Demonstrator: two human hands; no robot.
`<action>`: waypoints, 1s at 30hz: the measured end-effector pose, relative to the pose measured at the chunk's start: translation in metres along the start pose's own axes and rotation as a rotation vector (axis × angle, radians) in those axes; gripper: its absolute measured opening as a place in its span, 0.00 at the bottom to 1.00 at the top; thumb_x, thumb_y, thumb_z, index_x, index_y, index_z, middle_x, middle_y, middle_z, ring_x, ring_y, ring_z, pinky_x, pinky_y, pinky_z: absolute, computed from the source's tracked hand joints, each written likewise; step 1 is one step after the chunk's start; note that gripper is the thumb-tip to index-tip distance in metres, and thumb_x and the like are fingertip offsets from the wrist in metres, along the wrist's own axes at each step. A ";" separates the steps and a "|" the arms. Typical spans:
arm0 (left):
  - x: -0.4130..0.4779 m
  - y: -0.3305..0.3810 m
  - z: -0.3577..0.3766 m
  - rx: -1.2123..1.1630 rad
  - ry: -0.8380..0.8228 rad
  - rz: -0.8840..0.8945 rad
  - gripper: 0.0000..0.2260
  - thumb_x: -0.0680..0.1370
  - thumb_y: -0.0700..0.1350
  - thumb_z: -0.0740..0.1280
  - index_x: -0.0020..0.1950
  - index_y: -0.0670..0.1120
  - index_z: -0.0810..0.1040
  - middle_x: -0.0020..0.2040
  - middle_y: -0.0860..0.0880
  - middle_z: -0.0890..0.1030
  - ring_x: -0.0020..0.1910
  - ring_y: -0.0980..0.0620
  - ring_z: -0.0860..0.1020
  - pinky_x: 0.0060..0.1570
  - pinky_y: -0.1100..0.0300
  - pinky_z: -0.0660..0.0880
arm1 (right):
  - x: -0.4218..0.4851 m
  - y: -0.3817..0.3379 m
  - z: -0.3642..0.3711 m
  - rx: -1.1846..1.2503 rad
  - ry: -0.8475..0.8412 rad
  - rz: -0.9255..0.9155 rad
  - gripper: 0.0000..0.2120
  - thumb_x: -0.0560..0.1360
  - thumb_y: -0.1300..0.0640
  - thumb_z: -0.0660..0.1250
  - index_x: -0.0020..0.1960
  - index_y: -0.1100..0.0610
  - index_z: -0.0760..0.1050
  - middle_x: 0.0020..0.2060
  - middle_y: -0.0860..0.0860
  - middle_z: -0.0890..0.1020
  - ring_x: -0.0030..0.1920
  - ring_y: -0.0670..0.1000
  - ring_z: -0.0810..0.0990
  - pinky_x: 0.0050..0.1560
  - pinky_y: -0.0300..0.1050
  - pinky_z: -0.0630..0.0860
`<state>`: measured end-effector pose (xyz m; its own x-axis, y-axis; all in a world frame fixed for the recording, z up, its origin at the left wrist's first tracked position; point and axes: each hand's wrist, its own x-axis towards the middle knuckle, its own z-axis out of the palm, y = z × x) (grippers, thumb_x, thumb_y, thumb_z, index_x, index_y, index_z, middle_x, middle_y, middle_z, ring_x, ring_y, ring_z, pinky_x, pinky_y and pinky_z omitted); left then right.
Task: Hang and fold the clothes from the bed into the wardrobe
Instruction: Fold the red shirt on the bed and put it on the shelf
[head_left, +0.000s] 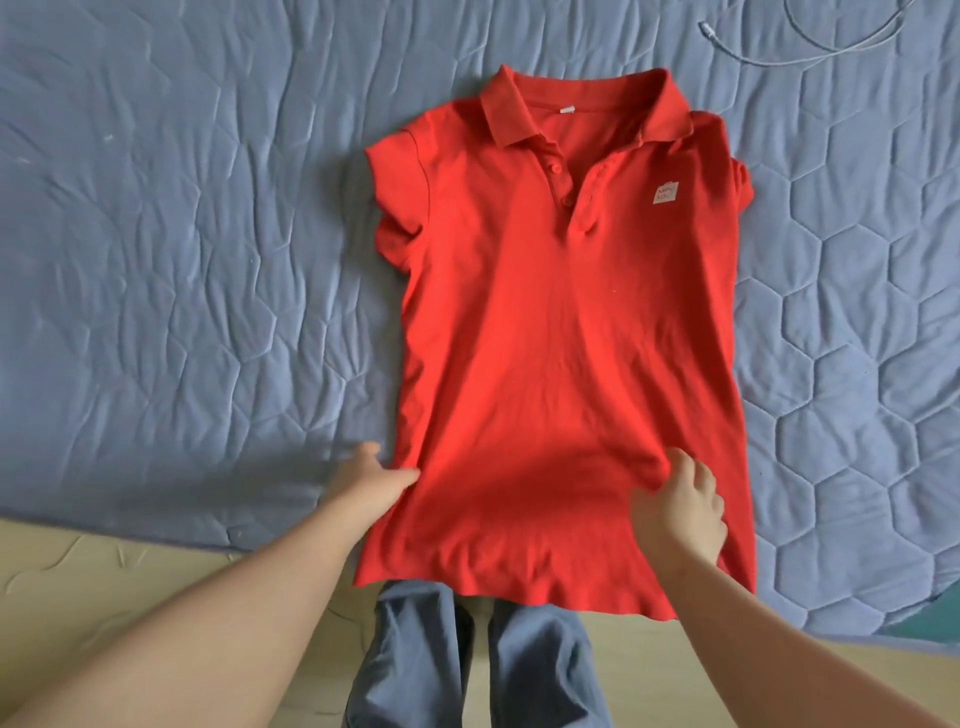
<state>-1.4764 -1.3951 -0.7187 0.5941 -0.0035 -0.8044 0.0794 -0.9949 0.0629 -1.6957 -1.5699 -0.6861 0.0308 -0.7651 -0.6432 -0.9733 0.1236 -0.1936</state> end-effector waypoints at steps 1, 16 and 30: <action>0.003 0.011 -0.004 -0.117 0.000 0.021 0.32 0.72 0.53 0.70 0.71 0.45 0.64 0.66 0.42 0.72 0.64 0.44 0.72 0.62 0.54 0.68 | 0.003 -0.016 0.003 0.010 -0.035 -0.032 0.28 0.72 0.60 0.61 0.72 0.54 0.61 0.71 0.54 0.63 0.67 0.60 0.64 0.64 0.53 0.62; 0.093 0.174 -0.088 -1.294 -0.479 0.047 0.12 0.75 0.55 0.66 0.45 0.47 0.79 0.40 0.47 0.84 0.37 0.50 0.82 0.40 0.56 0.76 | 0.085 -0.168 0.065 0.274 -0.356 -0.247 0.35 0.72 0.60 0.67 0.75 0.55 0.55 0.72 0.52 0.62 0.69 0.52 0.66 0.68 0.46 0.65; 0.149 0.145 -0.128 -0.931 0.332 0.105 0.31 0.70 0.31 0.69 0.70 0.44 0.63 0.65 0.43 0.70 0.61 0.46 0.72 0.62 0.55 0.69 | 0.093 -0.173 0.073 0.248 -0.389 -0.200 0.34 0.73 0.62 0.68 0.75 0.59 0.56 0.73 0.53 0.59 0.72 0.50 0.60 0.68 0.38 0.57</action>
<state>-1.2744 -1.5270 -0.7537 0.8166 0.0832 -0.5712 0.5261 -0.5146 0.6771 -1.5076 -1.6164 -0.7666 0.3396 -0.5028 -0.7949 -0.8578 0.1811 -0.4810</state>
